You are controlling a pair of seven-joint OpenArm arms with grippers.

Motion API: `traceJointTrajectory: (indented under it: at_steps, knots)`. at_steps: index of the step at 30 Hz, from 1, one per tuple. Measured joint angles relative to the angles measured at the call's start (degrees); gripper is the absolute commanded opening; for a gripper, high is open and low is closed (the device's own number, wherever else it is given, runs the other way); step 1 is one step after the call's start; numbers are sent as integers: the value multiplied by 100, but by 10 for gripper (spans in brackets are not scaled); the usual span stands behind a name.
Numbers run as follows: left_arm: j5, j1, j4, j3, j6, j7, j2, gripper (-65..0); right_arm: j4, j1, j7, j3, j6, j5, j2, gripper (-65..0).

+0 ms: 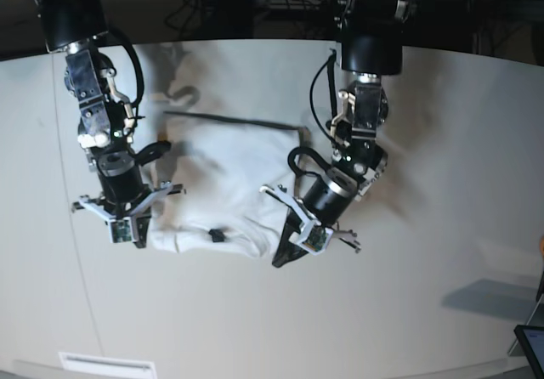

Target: Fold the T-shirt properly

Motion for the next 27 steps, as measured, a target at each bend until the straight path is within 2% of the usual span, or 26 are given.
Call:
traceJointTrajectory:
  at_steps: [2, 4, 9, 10, 14, 17, 21, 25, 27]
  knots:
    - [20, 442, 479, 9, 216, -44, -13, -650, 407, -415, 313, 249, 11, -24, 17, -647]
    - [20, 815, 909, 4, 317, -52, -59, -650, 649, -916, 787, 439, -7, -332, 22, -647]
    - [31, 1816, 2039, -9, 339, -31, -376, -650, 758, -2105, 2409, 533, 24, -1633, -37, -647]
    - [37, 2035, 2323, -9, 334, -26, -433, -650, 765, -2365, 2789, 535, 22, -1878, -72, -647]
    - [11, 2752, 3193, 17, 330, -142, -638, -650, 765, -3261, 3580, 807, 66, -2114, -437, -647]
    - [2, 3359, 3585, 13, 319, -155, -822, -650, 769, -3668, 3926, 1080, 22, -2103, -645, -647]
    - [39, 4183, 3670, -7, 345, -778, -944, -650, 813, -4308, 4240, 1134, 22, -2098, -634, -647]
    - [782, 5093, 3637, -269, 339, -1082, -964, -650, 800, -4929, 4249, 1137, 31, -2107, -636, -647]
    - [927, 5480, 3604, -407, 326, -1368, -970, -650, 807, -5117, 4275, 1137, 33, -2111, -638, -647]
